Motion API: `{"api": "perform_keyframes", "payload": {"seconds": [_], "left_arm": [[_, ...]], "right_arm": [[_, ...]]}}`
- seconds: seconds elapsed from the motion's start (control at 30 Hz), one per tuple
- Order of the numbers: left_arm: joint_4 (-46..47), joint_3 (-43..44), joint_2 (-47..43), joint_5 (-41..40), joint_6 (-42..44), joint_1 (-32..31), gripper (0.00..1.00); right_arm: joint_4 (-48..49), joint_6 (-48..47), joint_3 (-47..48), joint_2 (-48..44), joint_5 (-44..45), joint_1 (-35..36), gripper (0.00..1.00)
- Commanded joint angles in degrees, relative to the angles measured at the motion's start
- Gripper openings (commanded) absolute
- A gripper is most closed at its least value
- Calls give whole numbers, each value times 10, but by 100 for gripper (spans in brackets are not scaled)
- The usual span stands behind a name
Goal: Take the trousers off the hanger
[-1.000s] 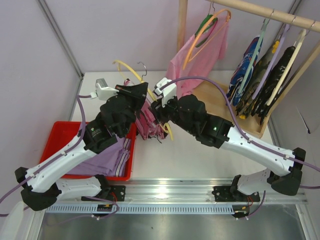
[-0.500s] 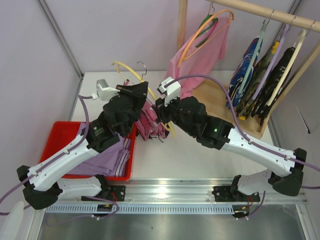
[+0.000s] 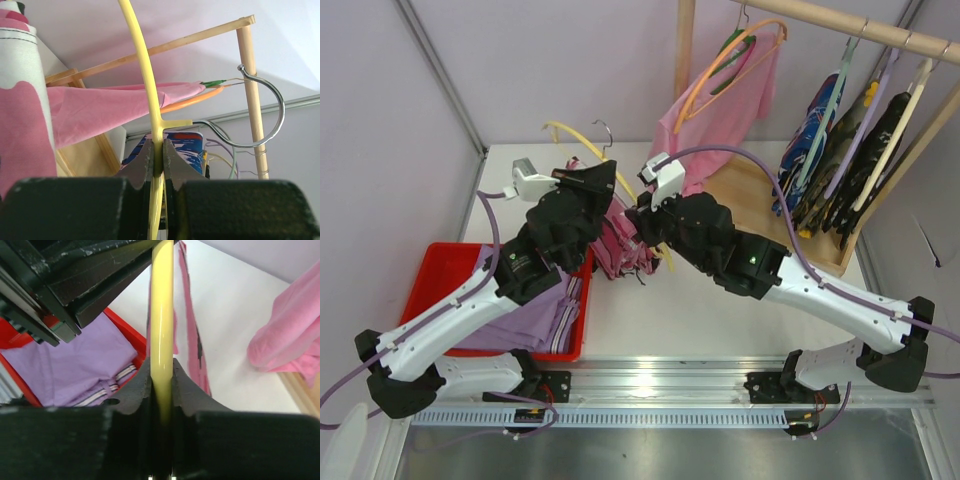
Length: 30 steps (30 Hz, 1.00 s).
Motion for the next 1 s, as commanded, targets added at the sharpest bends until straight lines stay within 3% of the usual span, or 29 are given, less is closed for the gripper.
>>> {"api": "perform_keyframes", "payload": {"seconds": [0.0, 0.17, 0.2, 0.27, 0.37, 0.4, 0.43, 0.6, 0.73, 0.9, 0.97], "left_arm": [[128, 24, -18, -21, -16, 1, 0], [119, 17, -16, 1, 0, 1, 3], [120, 10, -19, 5, 7, 1, 12], [127, -4, -31, 20, 27, 2, 19], [150, -37, -51, 38, 56, 1, 39], [154, -48, -57, 41, 65, 2, 51], [160, -51, -60, 45, 73, 2, 57], [176, -42, -69, 99, 175, 1, 88], [102, -51, -95, 130, 213, 1, 99], [92, -135, -164, 189, 338, 2, 100], [35, -144, -189, 200, 370, 1, 99]], "right_arm": [[20, 11, -13, -15, 14, 1, 0], [27, 0, -3, -24, 29, 2, 0], [31, -7, -1, -29, 41, 2, 0], [48, -15, -1, -36, 52, 2, 0], [77, -37, -3, -47, 61, 2, 0], [83, -42, -2, -47, 60, 2, 0], [93, -48, -1, -48, 58, 2, 0], [126, -72, -1, -52, 51, 2, 0], [138, -83, 3, -57, 68, 1, 0], [118, -69, 24, -48, 81, -13, 0], [114, -67, 36, -44, 89, -20, 0]]}}
